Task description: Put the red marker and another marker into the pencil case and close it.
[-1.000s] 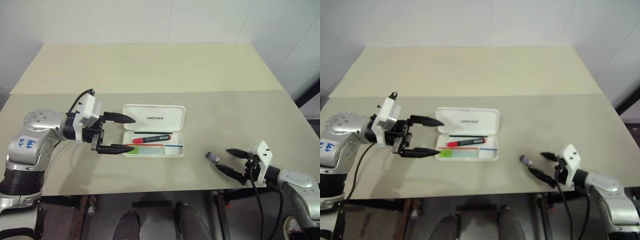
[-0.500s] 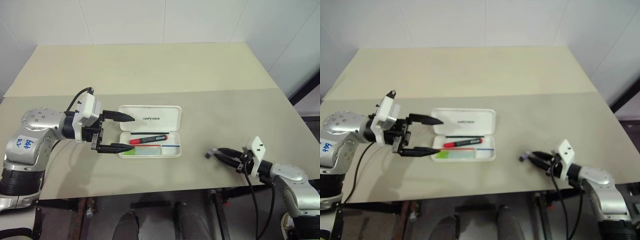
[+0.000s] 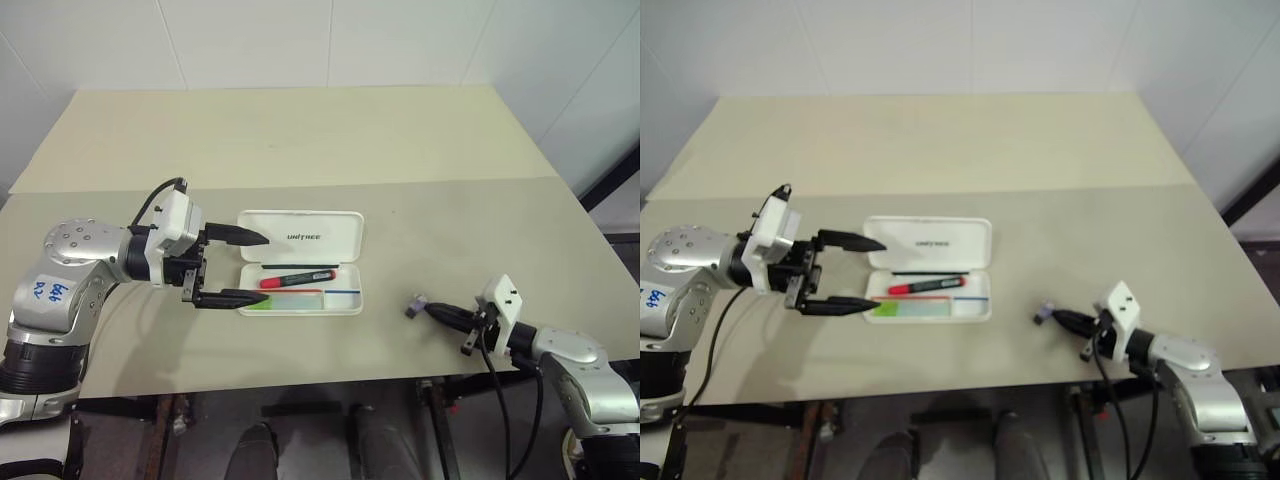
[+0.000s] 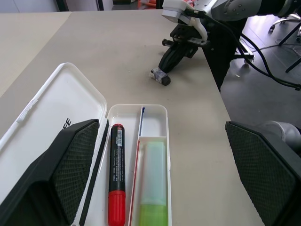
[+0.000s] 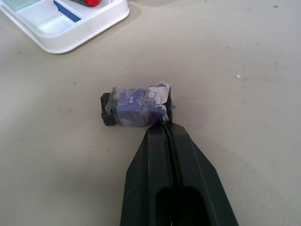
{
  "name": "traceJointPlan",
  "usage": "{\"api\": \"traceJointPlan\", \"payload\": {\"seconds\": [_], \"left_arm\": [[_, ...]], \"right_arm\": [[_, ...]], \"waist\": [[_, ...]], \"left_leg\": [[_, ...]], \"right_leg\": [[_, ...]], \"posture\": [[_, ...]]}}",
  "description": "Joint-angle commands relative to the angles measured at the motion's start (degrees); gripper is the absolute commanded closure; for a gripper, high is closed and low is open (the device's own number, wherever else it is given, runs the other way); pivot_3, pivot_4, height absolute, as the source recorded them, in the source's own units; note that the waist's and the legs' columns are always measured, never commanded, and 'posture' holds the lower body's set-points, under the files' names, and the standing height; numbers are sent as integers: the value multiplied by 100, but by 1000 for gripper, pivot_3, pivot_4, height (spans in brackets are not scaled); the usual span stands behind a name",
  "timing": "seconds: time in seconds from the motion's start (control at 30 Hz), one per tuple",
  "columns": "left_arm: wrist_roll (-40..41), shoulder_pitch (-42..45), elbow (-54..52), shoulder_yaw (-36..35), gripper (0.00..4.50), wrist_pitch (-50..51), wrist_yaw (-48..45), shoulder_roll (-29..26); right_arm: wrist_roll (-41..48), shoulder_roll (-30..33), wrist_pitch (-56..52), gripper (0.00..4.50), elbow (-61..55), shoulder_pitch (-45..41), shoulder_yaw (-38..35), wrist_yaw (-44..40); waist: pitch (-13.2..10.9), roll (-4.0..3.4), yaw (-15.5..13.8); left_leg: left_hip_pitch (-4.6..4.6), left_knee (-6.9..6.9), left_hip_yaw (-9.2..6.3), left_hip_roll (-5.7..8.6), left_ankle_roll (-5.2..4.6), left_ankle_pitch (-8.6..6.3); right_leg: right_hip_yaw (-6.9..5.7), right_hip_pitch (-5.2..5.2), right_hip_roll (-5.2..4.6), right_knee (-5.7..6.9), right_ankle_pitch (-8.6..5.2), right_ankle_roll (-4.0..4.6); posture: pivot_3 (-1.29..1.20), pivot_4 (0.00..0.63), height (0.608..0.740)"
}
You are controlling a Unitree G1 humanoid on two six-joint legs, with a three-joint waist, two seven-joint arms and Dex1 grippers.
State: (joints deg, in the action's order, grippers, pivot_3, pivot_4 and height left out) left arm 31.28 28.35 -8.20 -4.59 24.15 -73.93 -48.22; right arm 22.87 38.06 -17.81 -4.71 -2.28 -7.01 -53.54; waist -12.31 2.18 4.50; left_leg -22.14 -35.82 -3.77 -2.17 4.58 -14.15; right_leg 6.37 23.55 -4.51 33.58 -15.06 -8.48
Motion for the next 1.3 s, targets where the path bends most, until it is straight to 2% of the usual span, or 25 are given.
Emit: {"api": "traceJointPlan", "payload": {"seconds": [0.03,0.13,0.3,0.6,0.87,1.17,1.3], "left_arm": [[52,-85,-46,-199,0,-147,-20,-69],[51,-108,-23,-201,0,-183,-32,-86],[50,-82,-7,-163,0,-206,-27,-67],[64,-160,-25,-186,0,-271,-5,-44],[64,-203,-2,-225,0,-320,-12,-70],[57,-211,-7,-215,0,-353,8,5],[56,-226,-10,-210,0,-376,13,25]], "right_arm": [[32,255,-1,3554,-400,81,-113,-128],[-57,552,184,2451,-563,103,-125,-357],[-46,816,163,2451,-592,-321,13,-634],[-221,599,177,2451,-273,-1067,674,-902],[-505,1024,646,2451,367,-1393,858,-1621],[-666,1212,681,2451,695,-2026,1057,-2163],[-838,1247,1011,1306,897,-2315,1237,-2515]], "waist": [[0,0,-9],[0,-1,-10],[-1,-1,15],[-1,-1,-3],[-5,-7,-111],[-7,-11,-114],[-8,-14,-114]], "left_leg": [[0,1,0,0,0,0],[-3,1,0,0,0,0],[-3,-2,0,0,0,0],[-4,-1,0,0,0,0],[-6,-2,0,0,0,-3],[-5,-9,1,0,0,-2],[-6,-8,1,0,0,-2]], "right_leg": [[0,0,0,0,0,0],[0,1,0,-2,0,0],[0,0,0,-4,0,-1],[0,2,0,-4,1,0],[0,3,0,-4,1,0],[0,2,0,0,1,0],[-1,3,0,0,1,-1]], "posture": [[0,150,740],[0,150,740],[0,150,740],[0,150,740],[0,150,740],[0,150,740],[0,150,740]]}}
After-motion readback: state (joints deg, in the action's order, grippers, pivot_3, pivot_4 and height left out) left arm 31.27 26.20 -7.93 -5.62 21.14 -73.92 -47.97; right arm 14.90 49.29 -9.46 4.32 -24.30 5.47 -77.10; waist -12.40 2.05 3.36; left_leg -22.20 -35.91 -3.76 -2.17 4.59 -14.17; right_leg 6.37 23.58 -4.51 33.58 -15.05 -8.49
